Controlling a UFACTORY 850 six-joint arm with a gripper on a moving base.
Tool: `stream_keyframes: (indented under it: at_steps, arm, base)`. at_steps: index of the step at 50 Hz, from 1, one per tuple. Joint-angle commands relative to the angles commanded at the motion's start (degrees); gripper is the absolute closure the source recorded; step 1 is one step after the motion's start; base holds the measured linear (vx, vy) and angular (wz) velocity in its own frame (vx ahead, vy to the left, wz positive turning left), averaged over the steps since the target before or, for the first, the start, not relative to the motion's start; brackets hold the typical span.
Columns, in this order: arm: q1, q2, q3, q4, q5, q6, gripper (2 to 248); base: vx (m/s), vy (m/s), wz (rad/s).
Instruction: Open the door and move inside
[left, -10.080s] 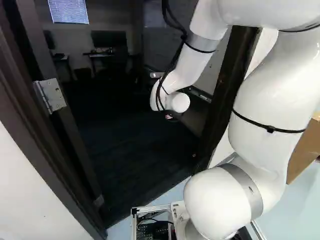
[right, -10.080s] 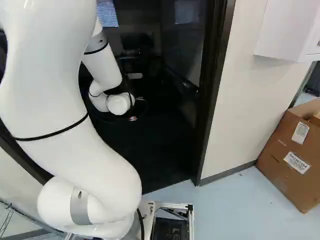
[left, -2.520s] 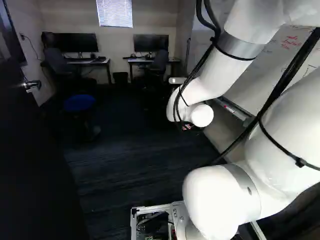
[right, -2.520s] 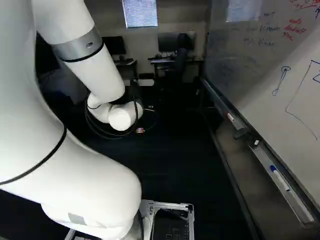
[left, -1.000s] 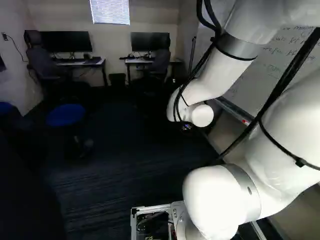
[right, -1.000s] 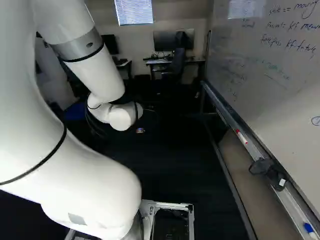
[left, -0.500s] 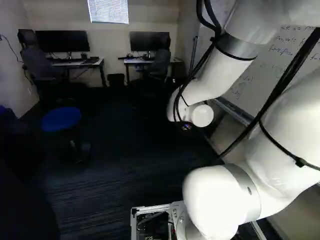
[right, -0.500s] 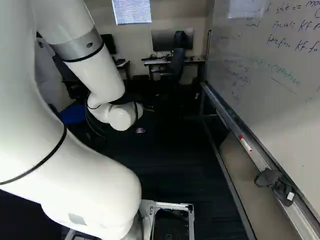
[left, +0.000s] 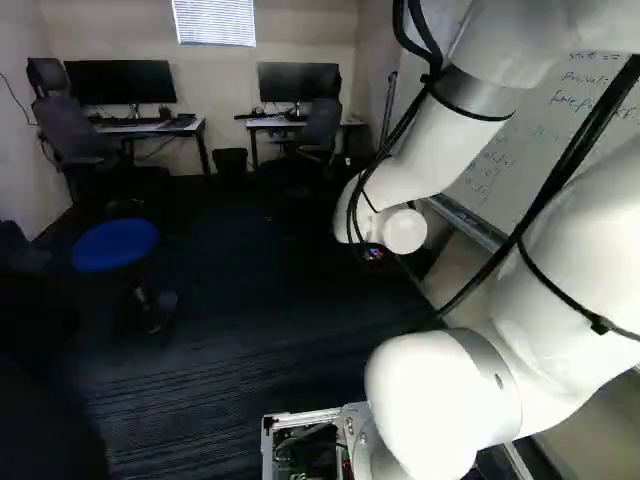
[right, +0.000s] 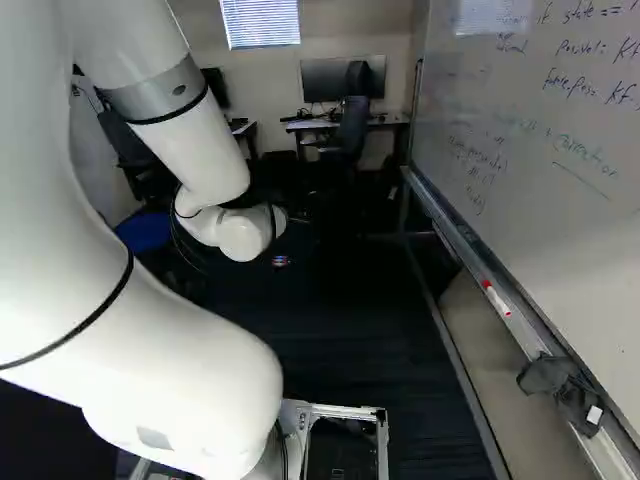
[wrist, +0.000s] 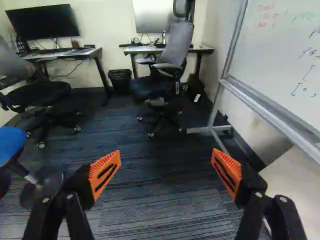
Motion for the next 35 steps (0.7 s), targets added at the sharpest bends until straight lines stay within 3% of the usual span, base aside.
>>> stream_keyframes:
  at_steps: [35]
  arm:
    - [0.00,0.00,0.00,0.00,0.00,0.00,3]
  base:
    - [0.090,0.001,-0.010]
